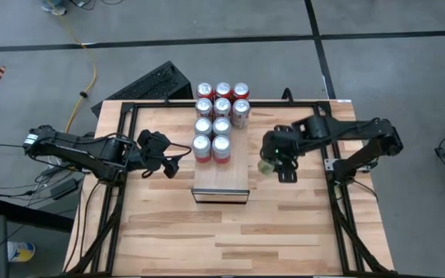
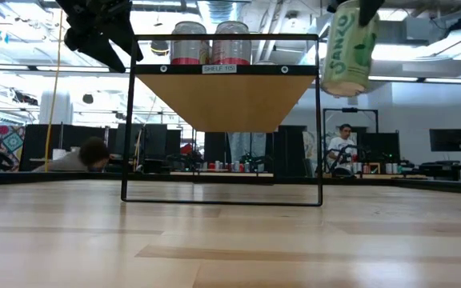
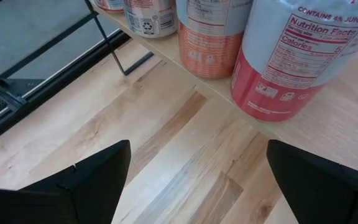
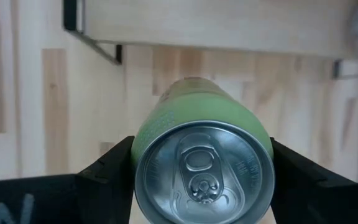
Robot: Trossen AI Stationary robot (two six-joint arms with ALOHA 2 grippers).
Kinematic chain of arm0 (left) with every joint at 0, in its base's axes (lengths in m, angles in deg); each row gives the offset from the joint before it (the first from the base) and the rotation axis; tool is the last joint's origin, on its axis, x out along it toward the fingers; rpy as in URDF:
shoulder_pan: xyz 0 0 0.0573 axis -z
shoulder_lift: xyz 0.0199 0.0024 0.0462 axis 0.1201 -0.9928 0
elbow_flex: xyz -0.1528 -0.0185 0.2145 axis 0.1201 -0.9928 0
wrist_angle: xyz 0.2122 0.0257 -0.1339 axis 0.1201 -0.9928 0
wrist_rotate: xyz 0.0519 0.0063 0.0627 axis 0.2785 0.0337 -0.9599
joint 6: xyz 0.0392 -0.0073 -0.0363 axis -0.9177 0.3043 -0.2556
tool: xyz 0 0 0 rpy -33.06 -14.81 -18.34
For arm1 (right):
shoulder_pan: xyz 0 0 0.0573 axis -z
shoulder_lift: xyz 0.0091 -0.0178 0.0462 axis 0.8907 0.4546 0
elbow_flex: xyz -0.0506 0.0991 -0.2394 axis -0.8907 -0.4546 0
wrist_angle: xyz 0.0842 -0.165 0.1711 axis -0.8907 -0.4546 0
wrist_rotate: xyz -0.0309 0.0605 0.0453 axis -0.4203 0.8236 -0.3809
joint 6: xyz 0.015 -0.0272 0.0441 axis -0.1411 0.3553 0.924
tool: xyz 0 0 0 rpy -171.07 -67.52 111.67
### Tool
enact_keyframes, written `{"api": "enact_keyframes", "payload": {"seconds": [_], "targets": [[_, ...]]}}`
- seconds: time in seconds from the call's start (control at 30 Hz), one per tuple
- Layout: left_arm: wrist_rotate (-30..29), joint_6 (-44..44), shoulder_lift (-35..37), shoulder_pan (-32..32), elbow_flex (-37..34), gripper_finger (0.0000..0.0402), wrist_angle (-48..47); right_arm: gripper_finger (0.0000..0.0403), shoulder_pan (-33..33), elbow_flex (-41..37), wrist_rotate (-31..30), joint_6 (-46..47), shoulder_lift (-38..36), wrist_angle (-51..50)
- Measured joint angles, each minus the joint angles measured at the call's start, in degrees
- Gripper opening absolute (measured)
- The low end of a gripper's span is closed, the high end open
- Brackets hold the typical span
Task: Place canned beverage on shelf
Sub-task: Put the green soda can on the shelf
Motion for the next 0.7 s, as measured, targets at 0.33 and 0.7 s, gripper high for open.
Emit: {"api": "enact_keyframes", "payload": {"seconds": [0.33, 0.7], "targets": [[-0.3, 2.4, 0.0, 0.0, 0.0, 0.0363, 0.0, 0.0260, 2.6, 8.3, -2.0, -13.2, 1.1, 2.1], [-0.8, 3.0, 0.0, 0.0, 0.0, 0.0363, 0.6, 0.0260, -3.6, 21.3, -1.5, -28.3, 11.6, 2.0]]}}
